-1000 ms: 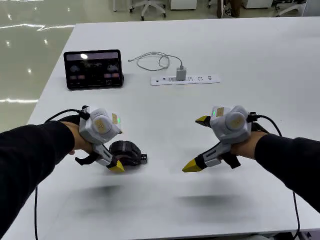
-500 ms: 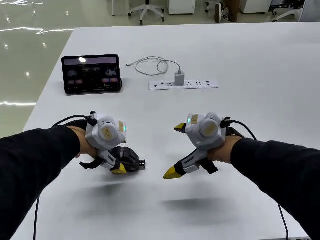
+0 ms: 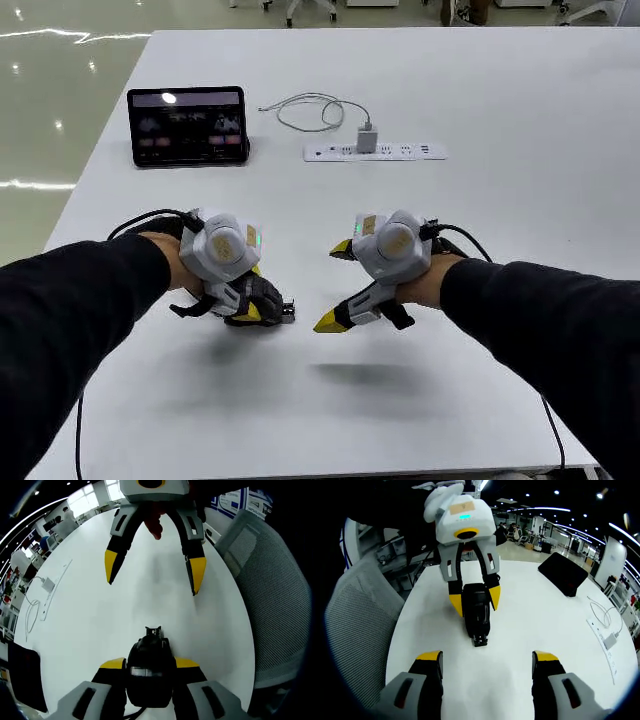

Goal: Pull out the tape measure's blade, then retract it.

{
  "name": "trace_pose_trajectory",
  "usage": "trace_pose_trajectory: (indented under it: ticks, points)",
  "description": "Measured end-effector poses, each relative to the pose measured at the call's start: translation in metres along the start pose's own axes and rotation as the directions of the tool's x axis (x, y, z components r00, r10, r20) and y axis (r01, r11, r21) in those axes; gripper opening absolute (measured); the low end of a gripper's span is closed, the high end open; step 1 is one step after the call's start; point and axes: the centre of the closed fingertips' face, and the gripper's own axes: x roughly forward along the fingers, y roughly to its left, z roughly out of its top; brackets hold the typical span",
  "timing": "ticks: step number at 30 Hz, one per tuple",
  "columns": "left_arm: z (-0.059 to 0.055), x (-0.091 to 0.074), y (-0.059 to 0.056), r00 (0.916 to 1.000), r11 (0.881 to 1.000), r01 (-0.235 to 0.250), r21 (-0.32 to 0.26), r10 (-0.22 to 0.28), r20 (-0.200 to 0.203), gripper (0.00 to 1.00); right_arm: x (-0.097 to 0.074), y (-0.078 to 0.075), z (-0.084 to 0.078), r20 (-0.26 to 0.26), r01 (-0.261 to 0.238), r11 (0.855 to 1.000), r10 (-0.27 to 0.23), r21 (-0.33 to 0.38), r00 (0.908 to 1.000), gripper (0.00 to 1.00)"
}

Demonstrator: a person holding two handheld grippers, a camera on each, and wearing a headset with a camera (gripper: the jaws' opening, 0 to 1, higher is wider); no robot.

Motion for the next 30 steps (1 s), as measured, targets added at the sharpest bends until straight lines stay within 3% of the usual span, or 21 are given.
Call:
trace_pose_trajectory:
  ticks: [2, 3, 9, 12, 18, 23, 30]
  points:
    - [0.000, 0.000, 0.000, 1.0000, 1.000, -0.002, 0.003, 0.002, 0.006, 0.31, 0.006, 0.002, 0.001, 0.006, -0.007, 0.999, 0.006, 0.033, 1.0000, 0.65]
    - [0.001, -0.001, 0.000, 0.9995, 1.000, -0.007, -0.017, 0.008, 0.031, 0.31, 0.010, 0.003, -0.001, 0.000, -0.023, 0.998, 0.023, 0.064, 0.9997, 0.66]
    - [0.002, -0.001, 0.000, 0.9995, 1.000, -0.003, 0.007, 0.002, 0.032, 0.31, 0.027, 0.010, -0.002, -0.021, -0.049, 0.999, 0.050, 0.020, 0.9985, 0.58]
    - [0.001, 0.000, 0.000, 0.9997, 1.000, 0.001, 0.010, -0.001, 0.025, 0.31, 0.035, 0.008, -0.001, -0.020, -0.036, 0.999, 0.036, -0.003, 0.9992, 0.55]
    - [0.000, 0.000, 0.001, 0.9995, 1.000, -0.001, 0.012, 0.001, 0.030, 0.31, 0.045, 0.003, -0.004, -0.066, -0.022, 0.999, 0.020, -0.035, 0.9976, 0.30]
    - [0.000, 0.001, 0.001, 0.9998, 1.000, 0.003, 0.018, -0.004, 0.019, 0.31, 0.052, 0.005, -0.002, -0.066, -0.043, 0.998, 0.040, -0.051, 0.9970, 0.30]
    - [0.000, 0.001, 0.001, 0.9997, 1.000, 0.002, 0.010, -0.002, 0.025, 0.31, 0.057, 0.009, -0.004, -0.071, -0.060, 0.995, 0.055, -0.084, 0.9960, 0.23]
